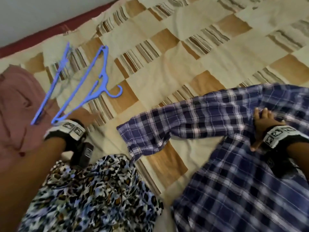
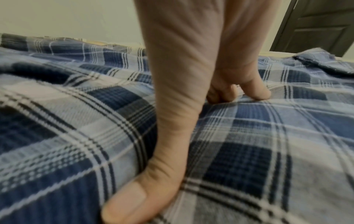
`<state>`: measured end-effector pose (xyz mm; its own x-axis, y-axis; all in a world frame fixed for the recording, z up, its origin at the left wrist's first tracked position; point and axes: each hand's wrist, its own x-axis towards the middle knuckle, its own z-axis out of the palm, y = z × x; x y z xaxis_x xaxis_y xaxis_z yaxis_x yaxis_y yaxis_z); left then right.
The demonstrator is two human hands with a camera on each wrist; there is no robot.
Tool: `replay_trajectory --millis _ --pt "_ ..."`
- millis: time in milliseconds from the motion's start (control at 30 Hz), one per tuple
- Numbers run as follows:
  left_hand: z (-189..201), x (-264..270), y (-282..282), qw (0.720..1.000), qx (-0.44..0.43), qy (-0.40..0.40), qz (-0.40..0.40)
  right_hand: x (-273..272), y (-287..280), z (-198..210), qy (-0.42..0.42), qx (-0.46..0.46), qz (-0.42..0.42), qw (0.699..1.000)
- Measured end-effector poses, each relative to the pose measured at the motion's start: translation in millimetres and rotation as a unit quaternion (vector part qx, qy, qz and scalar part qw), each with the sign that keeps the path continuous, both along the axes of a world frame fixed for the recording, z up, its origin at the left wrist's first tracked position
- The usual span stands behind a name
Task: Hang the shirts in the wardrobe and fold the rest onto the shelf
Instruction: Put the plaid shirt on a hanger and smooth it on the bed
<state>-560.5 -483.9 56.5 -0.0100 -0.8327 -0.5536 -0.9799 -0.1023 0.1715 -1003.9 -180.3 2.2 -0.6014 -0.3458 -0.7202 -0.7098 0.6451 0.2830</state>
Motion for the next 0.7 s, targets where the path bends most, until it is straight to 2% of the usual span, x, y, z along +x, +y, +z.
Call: replay_trajectory --millis 33,67,100,133,200,267,333,400,500,567,633,700 --pt "7 -18 34 0.996 0.074 0.047 0.007 -2 3 -7 -0.008 -0.004 0.018 1.000" --pt "-27 -13 31 0.981 0.137 0.136 0.011 0 5 -4 -0.009 -0.017 0.022 1.000" --pt "-30 -19 53 0.966 0.179 0.184 0.036 -3 11 0 -0.008 -0.034 0.012 0.999" --pt "-35 -25 64 0.959 0.181 0.215 0.039 -3 10 0 -0.022 -0.037 0.016 0.999" --pt "-48 -33 77 0.943 0.110 0.310 0.054 -8 17 7 -0.065 -0.061 0.017 0.996" --pt "-48 -35 63 0.925 0.042 0.367 0.094 -12 9 16 -0.103 -0.088 0.009 0.991" --pt "-59 -25 32 0.916 0.003 0.379 0.132 -5 5 29 -0.108 -0.131 0.007 0.985" --pt "-60 -24 -2 0.914 -0.029 0.373 0.156 13 -3 38 -0.095 -0.172 0.043 0.980" --pt "-39 -29 -21 0.929 -0.062 0.339 0.133 59 -29 35 -0.100 -0.233 0.094 0.963" --pt "-45 -31 -20 0.935 -0.013 0.326 0.141 83 -52 21 -0.100 -0.261 0.100 0.955" --pt "-51 -33 -8 0.921 0.072 0.337 0.183 99 -73 7 -0.099 -0.271 0.088 0.953" --pt "-56 -29 0 0.914 0.103 0.334 0.207 112 -90 -7 -0.092 -0.274 0.090 0.953"
